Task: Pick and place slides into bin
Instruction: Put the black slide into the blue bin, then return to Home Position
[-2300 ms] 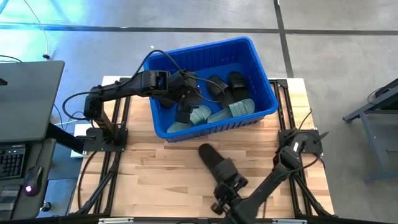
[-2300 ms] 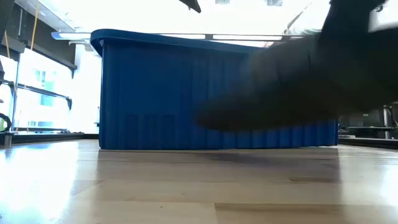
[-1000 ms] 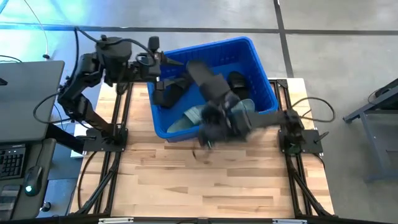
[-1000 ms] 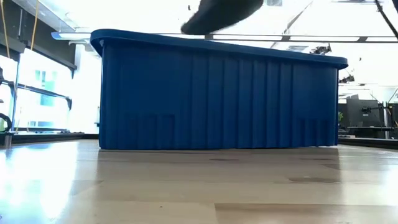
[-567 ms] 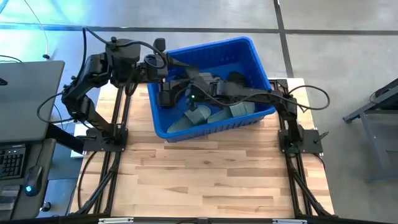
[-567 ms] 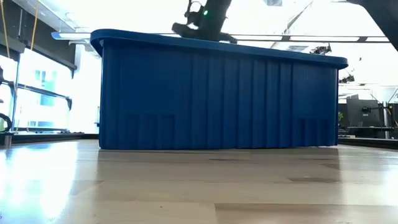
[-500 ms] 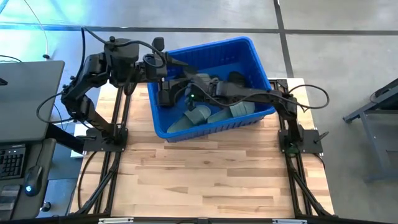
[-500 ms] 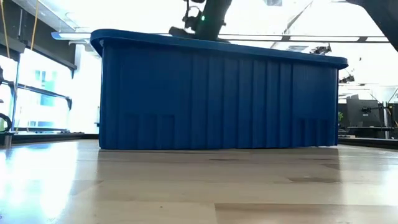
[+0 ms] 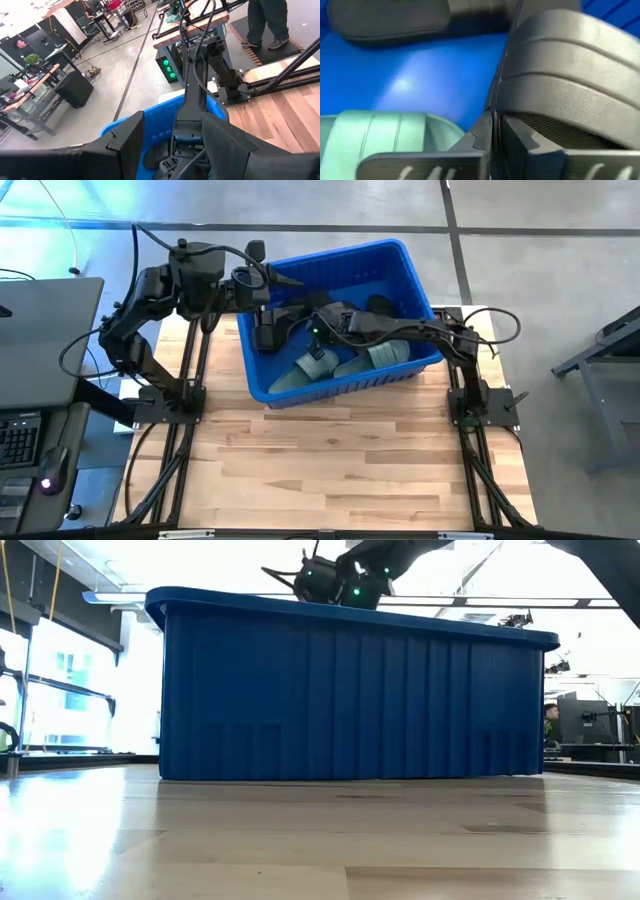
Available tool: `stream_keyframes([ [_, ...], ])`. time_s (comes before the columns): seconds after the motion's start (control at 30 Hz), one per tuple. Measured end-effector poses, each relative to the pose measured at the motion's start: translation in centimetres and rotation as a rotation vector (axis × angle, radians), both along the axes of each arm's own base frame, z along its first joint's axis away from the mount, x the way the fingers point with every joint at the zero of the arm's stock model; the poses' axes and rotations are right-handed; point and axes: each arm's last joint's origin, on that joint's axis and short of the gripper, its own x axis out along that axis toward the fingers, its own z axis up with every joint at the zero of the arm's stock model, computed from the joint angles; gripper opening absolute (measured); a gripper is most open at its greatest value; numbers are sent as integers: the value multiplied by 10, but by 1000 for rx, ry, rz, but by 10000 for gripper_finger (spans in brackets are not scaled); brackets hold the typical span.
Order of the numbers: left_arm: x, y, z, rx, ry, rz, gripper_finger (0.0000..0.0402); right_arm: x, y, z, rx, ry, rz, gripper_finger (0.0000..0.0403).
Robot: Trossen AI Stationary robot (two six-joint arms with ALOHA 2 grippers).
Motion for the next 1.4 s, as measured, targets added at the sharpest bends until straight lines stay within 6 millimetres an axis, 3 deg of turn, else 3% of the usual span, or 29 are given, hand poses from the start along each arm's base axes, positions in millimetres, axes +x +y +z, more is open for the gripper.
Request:
stream_keyframes([
  [0.2, 0, 0, 0, 0, 0, 0, 184, 2, -3, -2, 25, 18, 168, 65],
  [0.53, 0, 0, 0, -2, -1, 1, 184, 7, 1, 4, 95, -31, 297, 173],
  [0.7, -1, 0, -3, -10, 35, -1, 184, 7, 1, 35, 114, -43, 315, 215],
  [0.87, -6, -3, -18, -60, 191, -41, 184, -2, 6, 86, 103, -1, 351, 238],
  [1.07, -18, -5, -34, -249, 327, 46, 184, -39, 17, 141, 151, 156, 389, 243],
  [1.2, -35, -7, -36, -279, 387, 130, 184, -73, 27, 160, 179, 235, 401, 244],
  [1.4, -70, -13, -26, -297, 359, 169, 184, -138, 48, 194, 113, 144, 411, 245],
])
